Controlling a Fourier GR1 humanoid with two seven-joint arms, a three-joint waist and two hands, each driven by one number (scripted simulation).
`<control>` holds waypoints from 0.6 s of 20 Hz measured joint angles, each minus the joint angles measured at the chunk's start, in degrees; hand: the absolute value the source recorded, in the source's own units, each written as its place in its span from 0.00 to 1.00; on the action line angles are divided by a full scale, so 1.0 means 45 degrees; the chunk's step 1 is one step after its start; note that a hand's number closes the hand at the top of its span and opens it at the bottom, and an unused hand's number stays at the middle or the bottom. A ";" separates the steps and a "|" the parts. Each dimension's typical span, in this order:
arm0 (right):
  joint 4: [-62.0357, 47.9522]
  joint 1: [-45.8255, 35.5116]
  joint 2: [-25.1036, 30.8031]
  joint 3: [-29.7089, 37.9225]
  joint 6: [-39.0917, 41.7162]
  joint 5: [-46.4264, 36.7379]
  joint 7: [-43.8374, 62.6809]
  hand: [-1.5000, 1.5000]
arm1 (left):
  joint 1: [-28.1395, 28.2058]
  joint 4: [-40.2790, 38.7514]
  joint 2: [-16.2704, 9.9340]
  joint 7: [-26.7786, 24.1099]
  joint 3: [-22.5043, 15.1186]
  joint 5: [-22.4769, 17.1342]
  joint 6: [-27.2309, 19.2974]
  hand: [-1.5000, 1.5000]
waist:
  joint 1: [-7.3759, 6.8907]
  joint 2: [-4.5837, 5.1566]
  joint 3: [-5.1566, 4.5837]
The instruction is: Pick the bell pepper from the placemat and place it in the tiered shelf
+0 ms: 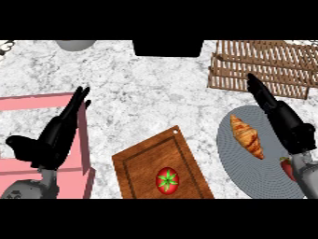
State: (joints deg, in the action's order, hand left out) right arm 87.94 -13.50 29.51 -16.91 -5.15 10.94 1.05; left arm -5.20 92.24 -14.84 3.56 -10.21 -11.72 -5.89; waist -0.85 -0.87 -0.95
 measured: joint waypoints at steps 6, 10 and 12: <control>-0.0833 0.0758 0.1583 0.2545 0.3344 0.2695 -0.2391 0.00 | -0.0212 -0.0416 -0.0322 -0.0336 0.0127 0.1054 -0.0399 0.50 | 0.0361 0.0189 0.0203; -0.1695 0.1207 0.1448 0.3433 0.2848 0.3110 -0.2776 1.00 | -0.0185 -0.0529 -0.0368 -0.0314 0.0115 0.1197 -0.0473 0.50 | 0.0638 0.0374 0.0353; -0.2734 0.1491 0.1730 0.4140 0.1997 0.2340 -0.3650 0.00 | -0.0259 -0.0616 -0.0276 -0.0339 -0.0035 0.1416 -0.0582 0.50 | 0.0604 0.0389 0.0331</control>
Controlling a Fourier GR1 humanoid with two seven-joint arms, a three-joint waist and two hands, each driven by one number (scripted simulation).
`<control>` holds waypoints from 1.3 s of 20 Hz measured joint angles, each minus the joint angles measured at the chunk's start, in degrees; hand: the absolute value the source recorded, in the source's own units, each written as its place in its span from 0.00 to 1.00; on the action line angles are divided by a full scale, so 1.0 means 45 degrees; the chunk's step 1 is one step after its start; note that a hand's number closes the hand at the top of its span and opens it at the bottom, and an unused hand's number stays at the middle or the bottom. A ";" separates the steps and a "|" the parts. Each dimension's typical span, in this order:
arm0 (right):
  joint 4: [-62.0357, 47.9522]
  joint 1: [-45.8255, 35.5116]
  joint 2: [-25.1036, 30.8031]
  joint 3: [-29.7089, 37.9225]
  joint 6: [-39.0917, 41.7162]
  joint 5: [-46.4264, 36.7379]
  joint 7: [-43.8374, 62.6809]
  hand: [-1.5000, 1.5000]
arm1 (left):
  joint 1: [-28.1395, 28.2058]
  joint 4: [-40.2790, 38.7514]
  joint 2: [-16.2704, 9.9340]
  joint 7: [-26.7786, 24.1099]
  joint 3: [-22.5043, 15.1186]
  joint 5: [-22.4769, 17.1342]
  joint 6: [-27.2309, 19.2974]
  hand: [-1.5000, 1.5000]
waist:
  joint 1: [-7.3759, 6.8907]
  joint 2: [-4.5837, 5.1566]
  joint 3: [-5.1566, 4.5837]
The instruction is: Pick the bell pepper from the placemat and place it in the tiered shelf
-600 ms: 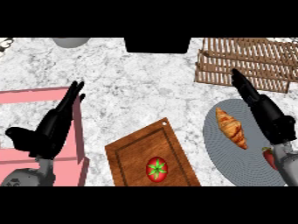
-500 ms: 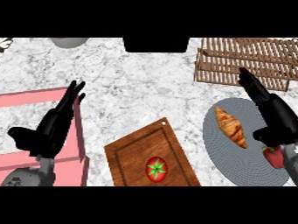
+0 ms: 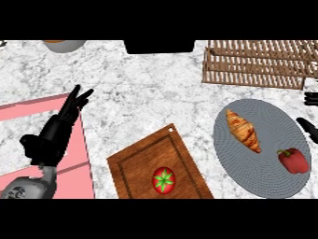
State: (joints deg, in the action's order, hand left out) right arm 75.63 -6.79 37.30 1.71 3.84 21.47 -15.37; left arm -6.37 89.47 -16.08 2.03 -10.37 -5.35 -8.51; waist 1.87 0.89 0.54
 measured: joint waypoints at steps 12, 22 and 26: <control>-0.6225 0.0083 0.0340 0.2533 0.4085 0.0773 -0.6134 0.00 | -0.0861 -0.1058 0.0424 -0.0290 -0.0346 0.0682 0.0006 0.50 | -0.0488 -0.0099 -0.0028; -0.5018 0.0538 0.2588 0.1267 0.4215 -0.1766 -0.5990 0.00 | -0.1009 -0.1452 0.0630 -0.0195 -0.0112 0.0821 0.0133 0.50 | -0.0375 -0.0207 -0.0105; -0.3503 0.1027 0.3661 0.0754 0.4164 -0.2740 -0.5455 0.00 | -0.1070 -0.1486 0.0730 -0.0003 -0.0106 0.0965 0.0034 0.50 | -0.0292 -0.0233 -0.0131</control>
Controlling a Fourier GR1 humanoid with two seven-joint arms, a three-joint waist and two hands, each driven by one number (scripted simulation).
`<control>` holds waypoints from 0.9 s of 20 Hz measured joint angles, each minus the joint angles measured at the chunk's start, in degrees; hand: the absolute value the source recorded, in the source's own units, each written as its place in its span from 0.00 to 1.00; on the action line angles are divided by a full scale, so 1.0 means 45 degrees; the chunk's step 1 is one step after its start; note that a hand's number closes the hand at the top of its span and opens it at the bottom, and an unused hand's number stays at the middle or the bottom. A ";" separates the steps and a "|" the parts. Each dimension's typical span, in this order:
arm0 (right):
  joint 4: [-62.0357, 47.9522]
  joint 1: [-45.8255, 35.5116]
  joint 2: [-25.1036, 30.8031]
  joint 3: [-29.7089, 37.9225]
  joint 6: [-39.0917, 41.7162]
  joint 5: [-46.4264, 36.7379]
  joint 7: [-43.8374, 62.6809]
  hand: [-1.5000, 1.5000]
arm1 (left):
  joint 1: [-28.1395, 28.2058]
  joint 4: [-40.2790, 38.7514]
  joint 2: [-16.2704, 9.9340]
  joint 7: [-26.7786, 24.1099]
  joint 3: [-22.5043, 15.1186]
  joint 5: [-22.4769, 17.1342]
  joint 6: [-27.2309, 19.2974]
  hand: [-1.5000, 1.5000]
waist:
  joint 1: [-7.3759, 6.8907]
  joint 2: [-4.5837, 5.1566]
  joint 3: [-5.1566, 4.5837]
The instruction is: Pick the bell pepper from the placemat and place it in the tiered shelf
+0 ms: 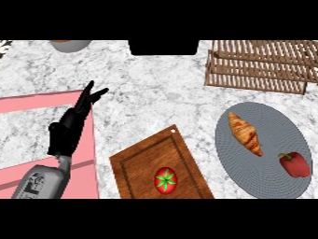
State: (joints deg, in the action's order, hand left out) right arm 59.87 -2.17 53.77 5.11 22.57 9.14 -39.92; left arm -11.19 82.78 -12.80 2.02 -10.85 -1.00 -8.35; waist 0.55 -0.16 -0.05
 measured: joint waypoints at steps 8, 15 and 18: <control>0.3190 0.1600 0.1407 -0.0470 -0.1073 -0.2163 0.1531 0.00 | 0.0160 0.0082 -0.0011 -0.0044 0.0205 0.0085 0.0063 0.50 | 0.0113 -0.0040 -0.0007; 0.6559 0.3944 0.0841 0.0387 -0.1649 -0.2820 0.3204 0.00 | 0.0295 -0.0077 0.0220 -0.0286 0.0404 0.0204 0.0325 0.50 | 0.0110 -0.0023 -0.0003; 0.7299 0.4255 0.0291 0.0734 -0.1589 -0.3279 0.3699 0.00 | 0.0305 -0.0003 0.0149 -0.0235 0.0646 0.0153 0.0666 0.50 | 0.0048 -0.0005 0.0003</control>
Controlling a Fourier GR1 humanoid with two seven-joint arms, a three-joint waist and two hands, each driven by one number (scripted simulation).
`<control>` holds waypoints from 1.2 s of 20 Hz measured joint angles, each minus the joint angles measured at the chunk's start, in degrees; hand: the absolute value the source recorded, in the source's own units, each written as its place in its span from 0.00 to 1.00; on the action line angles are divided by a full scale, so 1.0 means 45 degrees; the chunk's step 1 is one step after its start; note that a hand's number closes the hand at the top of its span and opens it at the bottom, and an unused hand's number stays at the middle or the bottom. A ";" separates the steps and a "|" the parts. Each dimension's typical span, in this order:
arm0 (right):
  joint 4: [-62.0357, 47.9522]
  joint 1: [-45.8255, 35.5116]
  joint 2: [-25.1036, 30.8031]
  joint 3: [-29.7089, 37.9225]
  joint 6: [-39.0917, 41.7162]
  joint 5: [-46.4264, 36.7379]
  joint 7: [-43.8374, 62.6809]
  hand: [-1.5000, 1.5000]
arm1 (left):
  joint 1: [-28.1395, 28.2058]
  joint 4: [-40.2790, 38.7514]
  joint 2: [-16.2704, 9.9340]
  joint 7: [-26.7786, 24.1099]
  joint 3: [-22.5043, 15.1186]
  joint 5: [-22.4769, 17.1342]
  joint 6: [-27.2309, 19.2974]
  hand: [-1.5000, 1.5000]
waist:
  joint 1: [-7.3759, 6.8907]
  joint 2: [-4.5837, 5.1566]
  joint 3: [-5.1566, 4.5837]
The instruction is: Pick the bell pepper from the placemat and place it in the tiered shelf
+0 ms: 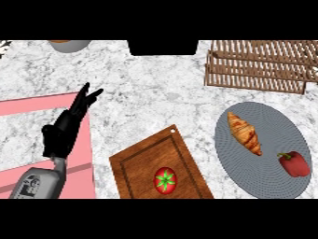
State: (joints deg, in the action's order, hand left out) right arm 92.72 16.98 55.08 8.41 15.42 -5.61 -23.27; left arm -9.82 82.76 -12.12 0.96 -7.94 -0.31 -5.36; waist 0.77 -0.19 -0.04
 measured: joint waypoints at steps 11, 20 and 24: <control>0.1435 0.0417 -0.2337 0.0938 0.0427 -0.1957 0.0844 0.00 | 0.0080 0.0268 0.0369 0.0249 0.0326 0.0497 0.0346 0.50 | -0.0095 0.0027 0.0004; 0.1730 -0.0110 -0.3914 0.1182 0.1300 -0.3413 0.1437 0.00 | -0.0209 -0.0138 0.0800 0.0148 0.0626 0.0956 0.0516 0.50 | -0.0119 0.0029 0.0011; 0.1609 -0.0040 -0.4384 0.1476 0.1504 -0.4117 0.1127 0.00 | -0.0027 0.0089 0.0850 0.0183 0.0721 0.1052 0.0724 0.50 | -0.0119 0.0030 0.0009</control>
State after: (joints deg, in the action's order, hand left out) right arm 99.96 16.80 35.35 15.05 22.19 -24.14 -18.20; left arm -9.94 83.16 -8.30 1.78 -4.70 4.42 -2.10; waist 0.23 -0.05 0.00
